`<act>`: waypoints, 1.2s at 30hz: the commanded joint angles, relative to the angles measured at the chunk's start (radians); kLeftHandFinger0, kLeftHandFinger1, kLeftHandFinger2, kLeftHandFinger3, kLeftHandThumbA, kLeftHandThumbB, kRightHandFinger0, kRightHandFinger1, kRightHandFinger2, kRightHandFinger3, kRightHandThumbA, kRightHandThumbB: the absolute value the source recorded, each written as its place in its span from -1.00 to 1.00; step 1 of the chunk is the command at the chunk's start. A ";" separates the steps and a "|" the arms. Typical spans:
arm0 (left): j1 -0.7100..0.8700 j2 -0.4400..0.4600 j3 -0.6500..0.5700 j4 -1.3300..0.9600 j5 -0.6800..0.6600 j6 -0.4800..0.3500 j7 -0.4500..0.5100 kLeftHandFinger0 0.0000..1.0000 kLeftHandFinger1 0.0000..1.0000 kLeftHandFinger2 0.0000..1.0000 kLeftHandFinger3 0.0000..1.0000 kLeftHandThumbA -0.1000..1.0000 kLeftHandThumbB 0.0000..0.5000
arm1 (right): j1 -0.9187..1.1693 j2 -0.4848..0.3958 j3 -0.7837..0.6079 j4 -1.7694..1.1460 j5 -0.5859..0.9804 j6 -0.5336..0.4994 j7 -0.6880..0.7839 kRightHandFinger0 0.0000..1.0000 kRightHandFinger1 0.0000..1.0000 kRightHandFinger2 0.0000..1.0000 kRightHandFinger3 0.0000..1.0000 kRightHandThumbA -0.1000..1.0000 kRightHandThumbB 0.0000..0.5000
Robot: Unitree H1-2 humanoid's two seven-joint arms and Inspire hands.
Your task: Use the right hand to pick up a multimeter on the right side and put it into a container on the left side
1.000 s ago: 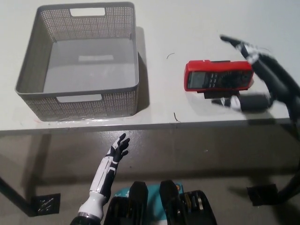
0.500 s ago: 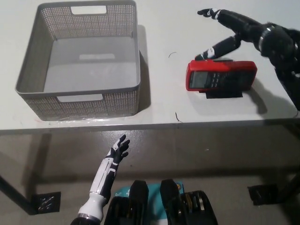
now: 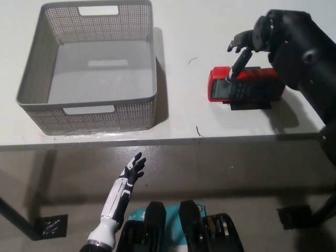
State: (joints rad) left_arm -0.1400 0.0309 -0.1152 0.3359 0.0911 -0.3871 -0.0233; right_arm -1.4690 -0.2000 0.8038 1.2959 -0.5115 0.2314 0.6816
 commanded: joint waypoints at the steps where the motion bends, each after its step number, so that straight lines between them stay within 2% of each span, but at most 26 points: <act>1: -0.030 0.012 -0.009 -0.020 0.012 -0.083 0.005 1.00 1.00 1.00 1.00 1.00 0.28 | -0.150 0.025 0.052 0.058 -0.092 -0.086 0.080 1.00 1.00 1.00 1.00 1.00 1.00; 6: -0.032 0.012 -0.010 -0.023 0.014 -0.083 0.006 1.00 1.00 1.00 1.00 1.00 0.30 | -0.116 0.035 0.079 0.080 -0.114 -0.134 0.066 1.00 1.00 1.00 1.00 1.00 1.00; 7: -0.033 0.013 -0.010 -0.022 0.013 -0.083 0.005 1.00 1.00 1.00 1.00 1.00 0.31 | -0.108 0.036 0.076 0.087 -0.112 -0.142 0.072 1.00 1.00 1.00 1.00 1.00 0.93; 9: -0.032 0.012 -0.012 -0.023 0.014 -0.083 0.005 1.00 1.00 1.00 1.00 1.00 0.30 | -0.088 0.036 0.070 0.097 -0.110 -0.165 0.077 1.00 1.00 1.00 1.00 1.00 0.91; 10: -0.031 0.012 -0.013 -0.024 0.007 -0.083 -0.001 1.00 1.00 1.00 1.00 1.00 0.30 | -0.069 0.041 0.067 0.107 -0.110 -0.159 0.066 1.00 1.00 1.00 1.00 1.00 1.00; 13: -0.027 0.013 -0.016 -0.032 0.016 -0.083 0.004 1.00 1.00 1.00 1.00 1.00 0.27 | -0.026 0.054 0.082 0.119 -0.140 -0.140 0.041 1.00 1.00 1.00 1.00 1.00 1.00; 16: -0.030 0.013 -0.013 -0.032 0.011 -0.083 -0.001 1.00 1.00 1.00 1.00 1.00 0.27 | 0.005 0.062 0.067 0.136 -0.131 -0.111 0.080 1.00 1.00 1.00 1.00 1.00 1.00; 22: -0.040 0.016 -0.011 -0.032 0.006 -0.083 -0.003 1.00 1.00 1.00 1.00 1.00 0.25 | 0.056 0.072 0.055 0.150 -0.143 -0.075 0.016 1.00 1.00 1.00 1.00 1.00 1.00; 25: -0.041 0.017 -0.012 -0.031 0.004 -0.083 -0.006 1.00 1.00 1.00 1.00 1.00 0.27 | 0.074 0.067 0.046 0.149 -0.146 -0.091 -0.005 1.00 1.00 1.00 1.00 1.00 1.00; 26: -0.042 0.017 -0.012 -0.032 0.001 -0.083 -0.009 1.00 1.00 1.00 1.00 1.00 0.27 | 0.085 0.065 0.039 0.149 -0.142 -0.094 -0.026 1.00 1.00 1.00 1.00 1.00 0.93; 27: -0.043 0.017 -0.013 -0.032 -0.001 -0.083 -0.011 1.00 1.00 1.00 1.00 1.00 0.27 | 0.093 0.064 0.044 0.149 -0.151 -0.090 -0.057 1.00 1.00 1.00 1.00 0.99 0.97; 28: -0.044 0.018 -0.015 -0.032 0.001 -0.083 -0.010 1.00 1.00 1.00 1.00 1.00 0.27 | 0.109 0.062 0.028 0.147 -0.146 -0.067 -0.137 1.00 1.00 1.00 1.00 0.78 1.00; 29: -0.043 0.018 -0.016 -0.031 -0.003 -0.083 -0.013 1.00 1.00 1.00 1.00 1.00 0.29 | 0.135 0.058 -0.038 0.141 -0.094 -0.034 -0.282 1.00 1.00 1.00 1.00 0.22 0.71; 30: -0.042 0.019 -0.016 -0.031 -0.008 -0.083 -0.017 1.00 1.00 1.00 1.00 1.00 0.30 | 0.151 0.054 -0.070 0.137 -0.073 -0.033 -0.361 0.84 1.00 1.00 1.00 -0.24 0.68; 31: -0.044 0.020 -0.016 -0.031 -0.011 -0.083 -0.020 1.00 1.00 1.00 1.00 1.00 0.30 | 0.170 0.047 -0.079 0.130 -0.080 -0.063 -0.450 0.33 0.63 0.87 1.00 -0.61 0.28; 32: -0.046 0.021 -0.016 -0.032 -0.011 -0.083 -0.020 1.00 1.00 1.00 1.00 1.00 0.30 | 0.184 0.042 -0.079 0.125 -0.092 -0.086 -0.522 0.12 0.38 0.67 0.99 -0.75 0.31; 33: -0.048 0.023 -0.015 -0.033 -0.014 -0.083 -0.024 1.00 1.00 1.00 1.00 1.00 0.32 | 0.202 0.035 -0.081 0.120 -0.103 -0.108 -0.609 -0.30 -0.12 0.14 0.68 -0.98 -0.07; 35: -0.051 0.024 -0.015 -0.033 -0.014 -0.083 -0.026 1.00 1.00 1.00 1.00 1.00 0.32 | 0.212 0.026 -0.114 0.121 -0.082 -0.125 -0.650 -0.59 -0.39 -0.10 0.60 -1.00 -0.25; 36: -0.052 0.024 -0.015 -0.033 -0.010 -0.083 -0.024 1.00 1.00 1.00 1.00 1.00 0.31 | 0.215 0.020 -0.146 0.120 -0.056 -0.133 -0.654 -0.88 -0.62 -0.30 0.59 -1.00 -0.27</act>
State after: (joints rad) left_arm -0.1577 0.0439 -0.1221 0.3363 0.0965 -0.4251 -0.0261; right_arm -1.3460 -0.1376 0.7731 1.4150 -0.6369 0.1439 0.4300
